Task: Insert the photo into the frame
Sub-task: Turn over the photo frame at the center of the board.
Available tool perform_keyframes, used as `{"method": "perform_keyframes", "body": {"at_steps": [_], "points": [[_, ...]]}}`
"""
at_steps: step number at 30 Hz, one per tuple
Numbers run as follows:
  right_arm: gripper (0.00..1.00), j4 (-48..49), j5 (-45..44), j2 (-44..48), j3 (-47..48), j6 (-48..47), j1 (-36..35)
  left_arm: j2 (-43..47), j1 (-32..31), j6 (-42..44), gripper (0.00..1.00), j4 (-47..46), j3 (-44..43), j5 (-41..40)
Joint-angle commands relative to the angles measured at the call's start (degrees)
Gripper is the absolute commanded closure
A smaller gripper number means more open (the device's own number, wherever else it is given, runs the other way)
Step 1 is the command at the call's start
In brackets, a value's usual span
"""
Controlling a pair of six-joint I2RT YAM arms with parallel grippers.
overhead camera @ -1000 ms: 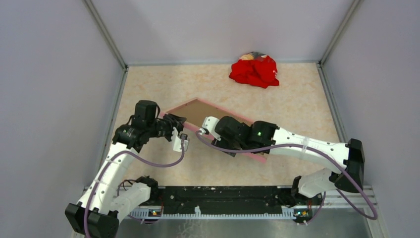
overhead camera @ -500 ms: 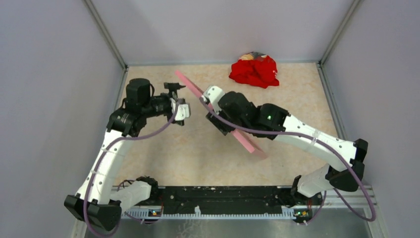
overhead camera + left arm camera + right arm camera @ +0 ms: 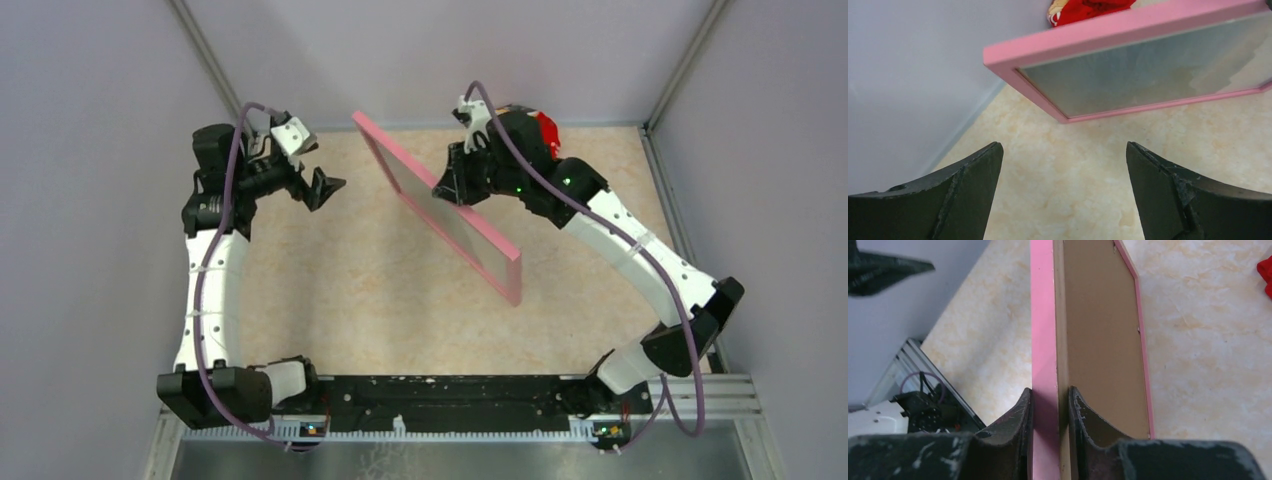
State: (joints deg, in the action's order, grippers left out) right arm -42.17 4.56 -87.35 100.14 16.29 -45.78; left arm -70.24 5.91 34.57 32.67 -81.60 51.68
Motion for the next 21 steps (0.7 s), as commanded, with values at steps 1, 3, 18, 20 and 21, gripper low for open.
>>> {"method": "perform_keyframes", "body": {"at_steps": [1,3,18,20,21], "points": [[0.95,6.0,8.5,3.8,-6.8,9.8,4.4,3.7,0.6,-5.9,0.01,-4.0,6.1,4.7],[0.96,6.0,8.7,4.6,-8.0,9.5,5.5,4.5,0.6,-6.3,0.01,-5.2,8.9,4.7],[0.97,7.7,11.0,9.3,-17.6,9.7,25.5,2.7,0.7,-9.9,0.01,-4.4,10.1,2.7],[0.97,8.2,13.5,9.8,-19.0,10.0,28.4,2.0,0.8,-9.9,0.01,-4.0,10.0,2.1],[0.97,8.2,15.0,9.9,-19.7,10.1,29.5,2.0,0.8,-9.8,0.01,-4.0,10.0,2.1]]}}
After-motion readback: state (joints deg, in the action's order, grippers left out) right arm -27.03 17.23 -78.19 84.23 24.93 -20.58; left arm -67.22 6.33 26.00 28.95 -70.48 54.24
